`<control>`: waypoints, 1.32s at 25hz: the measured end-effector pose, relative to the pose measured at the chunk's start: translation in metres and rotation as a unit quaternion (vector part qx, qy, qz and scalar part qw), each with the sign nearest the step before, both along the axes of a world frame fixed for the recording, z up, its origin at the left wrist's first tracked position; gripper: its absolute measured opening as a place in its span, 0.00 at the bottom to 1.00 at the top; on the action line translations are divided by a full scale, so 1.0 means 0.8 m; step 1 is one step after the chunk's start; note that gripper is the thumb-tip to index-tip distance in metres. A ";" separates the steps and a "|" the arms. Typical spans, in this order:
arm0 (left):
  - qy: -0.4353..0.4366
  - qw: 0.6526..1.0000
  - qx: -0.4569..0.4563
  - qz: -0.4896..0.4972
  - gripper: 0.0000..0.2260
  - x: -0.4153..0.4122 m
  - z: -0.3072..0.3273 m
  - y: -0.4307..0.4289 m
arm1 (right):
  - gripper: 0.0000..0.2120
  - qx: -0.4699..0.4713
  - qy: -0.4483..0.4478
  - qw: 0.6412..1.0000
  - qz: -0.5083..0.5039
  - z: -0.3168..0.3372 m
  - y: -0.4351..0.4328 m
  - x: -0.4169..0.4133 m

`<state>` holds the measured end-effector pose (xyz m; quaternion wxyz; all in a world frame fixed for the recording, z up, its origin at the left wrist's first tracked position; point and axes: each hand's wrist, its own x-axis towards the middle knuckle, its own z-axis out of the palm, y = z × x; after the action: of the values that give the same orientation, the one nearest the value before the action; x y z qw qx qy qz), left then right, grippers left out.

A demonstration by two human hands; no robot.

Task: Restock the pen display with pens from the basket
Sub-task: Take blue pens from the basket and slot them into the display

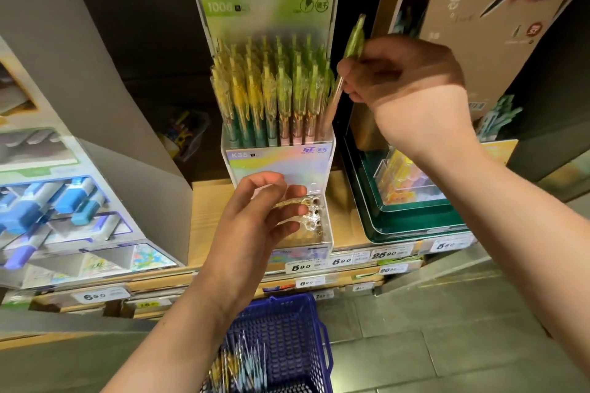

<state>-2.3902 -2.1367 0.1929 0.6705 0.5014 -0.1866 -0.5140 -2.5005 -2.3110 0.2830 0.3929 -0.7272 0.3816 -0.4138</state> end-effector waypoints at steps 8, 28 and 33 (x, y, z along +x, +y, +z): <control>0.000 1.000 0.013 0.018 0.12 0.002 -0.010 0.000 | 0.05 -0.052 0.140 0.989 0.006 -0.035 0.017 -0.002; -0.045 0.995 0.002 0.084 0.14 -0.001 -0.048 0.046 | 0.12 0.304 -0.139 0.919 0.210 -0.107 0.136 -0.014; -0.021 0.981 0.107 0.163 0.11 0.004 -0.124 0.139 | 0.10 0.368 -0.062 0.897 0.236 -0.199 0.199 -0.010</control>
<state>-2.3870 -2.0253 0.0935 0.6840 0.6046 -0.0605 -0.4037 -2.5081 -2.1515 0.1235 0.7414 -0.5723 0.2990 -0.1828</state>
